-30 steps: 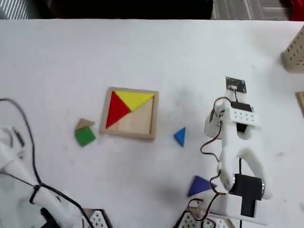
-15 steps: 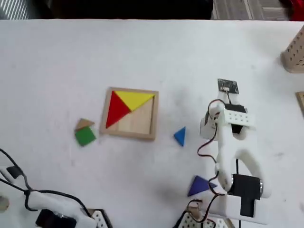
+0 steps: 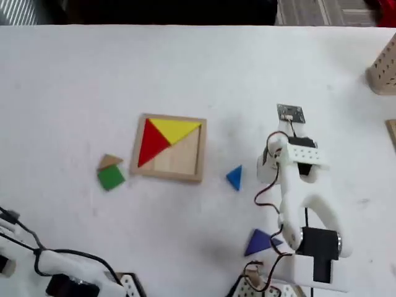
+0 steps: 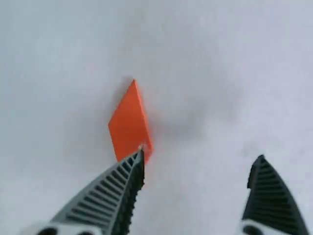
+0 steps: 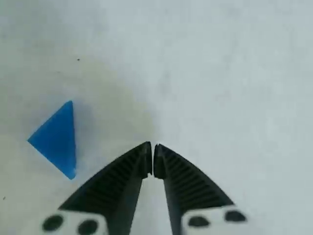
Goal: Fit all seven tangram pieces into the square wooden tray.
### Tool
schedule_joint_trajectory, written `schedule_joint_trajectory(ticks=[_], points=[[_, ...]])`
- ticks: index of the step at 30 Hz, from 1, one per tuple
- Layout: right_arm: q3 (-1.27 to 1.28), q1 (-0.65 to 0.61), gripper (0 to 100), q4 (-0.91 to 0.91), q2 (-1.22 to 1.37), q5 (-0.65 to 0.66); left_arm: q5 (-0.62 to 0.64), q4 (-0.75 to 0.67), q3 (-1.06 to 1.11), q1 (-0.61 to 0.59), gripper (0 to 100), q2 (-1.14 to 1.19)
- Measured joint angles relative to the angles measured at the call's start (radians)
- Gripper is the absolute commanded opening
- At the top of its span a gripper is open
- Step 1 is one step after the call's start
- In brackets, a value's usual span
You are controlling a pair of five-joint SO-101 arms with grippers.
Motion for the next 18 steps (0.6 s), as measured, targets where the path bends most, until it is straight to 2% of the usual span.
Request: schedule_joint_trajectory(ticks=[6, 9, 12, 14, 18], points=[[0.003, -0.023, 1.9, 0.0, 0.0, 0.02, 0.123, -0.144, 0.086, 0.0, 35, 0.0], [0.003, -0.026, 1.9, 0.0, 0.0, 0.031, 0.141, -0.245, 0.141, 0.0, 35, 0.0], [0.003, -0.034, 1.9, 0.0, 0.0, 0.034, 0.146, -0.273, 0.155, 0.0, 35, 0.0], [0.003, -0.037, 1.9, 0.0, 0.006, 0.04, 0.146, -0.23, 0.141, 0.0, 35, 0.0], [-0.006, -0.054, 1.9, 0.0, 0.058, 0.04, 0.129, -0.012, 0.025, 0.0, 35, 0.0]])
